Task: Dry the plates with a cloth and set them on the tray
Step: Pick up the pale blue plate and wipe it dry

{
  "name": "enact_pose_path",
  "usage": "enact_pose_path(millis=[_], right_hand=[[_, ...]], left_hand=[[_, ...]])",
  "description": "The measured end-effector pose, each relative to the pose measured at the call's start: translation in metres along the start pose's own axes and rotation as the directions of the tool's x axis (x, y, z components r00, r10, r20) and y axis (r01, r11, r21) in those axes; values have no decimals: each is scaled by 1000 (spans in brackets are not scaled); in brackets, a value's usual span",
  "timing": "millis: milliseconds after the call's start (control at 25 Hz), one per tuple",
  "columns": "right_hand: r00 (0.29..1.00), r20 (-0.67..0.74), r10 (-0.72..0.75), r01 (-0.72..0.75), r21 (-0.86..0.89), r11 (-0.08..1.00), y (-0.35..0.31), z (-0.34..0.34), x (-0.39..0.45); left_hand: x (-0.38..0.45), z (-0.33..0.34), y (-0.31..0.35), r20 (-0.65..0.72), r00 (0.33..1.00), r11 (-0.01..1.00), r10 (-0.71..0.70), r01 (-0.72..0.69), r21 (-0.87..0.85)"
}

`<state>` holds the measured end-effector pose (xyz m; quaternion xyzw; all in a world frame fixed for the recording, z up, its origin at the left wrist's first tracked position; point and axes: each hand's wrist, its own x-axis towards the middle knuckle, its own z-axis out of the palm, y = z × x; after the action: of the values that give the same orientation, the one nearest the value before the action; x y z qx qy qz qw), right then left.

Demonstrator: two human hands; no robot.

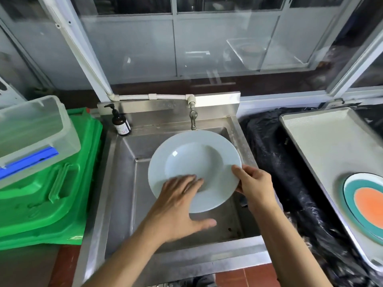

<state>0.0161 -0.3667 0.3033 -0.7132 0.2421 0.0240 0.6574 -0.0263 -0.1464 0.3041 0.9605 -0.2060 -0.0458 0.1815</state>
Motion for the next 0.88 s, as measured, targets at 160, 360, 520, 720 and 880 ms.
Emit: enact_pose_path(millis=[160,360,520,720,880], right_hand=[[998,-28,-55,57,72,996,0,-8,-16],[996,-81,-24,36,152,988,9,-23,-31],[982,-175,-68,86,96,992,11,-47,-41],[924,-381,-28,56,63,996,22,-89,-36],[887,-463,-1,56,104,993,39,-133,-27]], left_hand=[[11,-17,-25,-200,950,962,-240,205,-181],[36,-30,-40,0,818,590,-575,414,-693],[48,-30,-21,32,825,497,-564,369,-785],[73,-22,17,177,845,390,-505,406,-827],[95,-5,57,239,876,384,-419,409,-828]])
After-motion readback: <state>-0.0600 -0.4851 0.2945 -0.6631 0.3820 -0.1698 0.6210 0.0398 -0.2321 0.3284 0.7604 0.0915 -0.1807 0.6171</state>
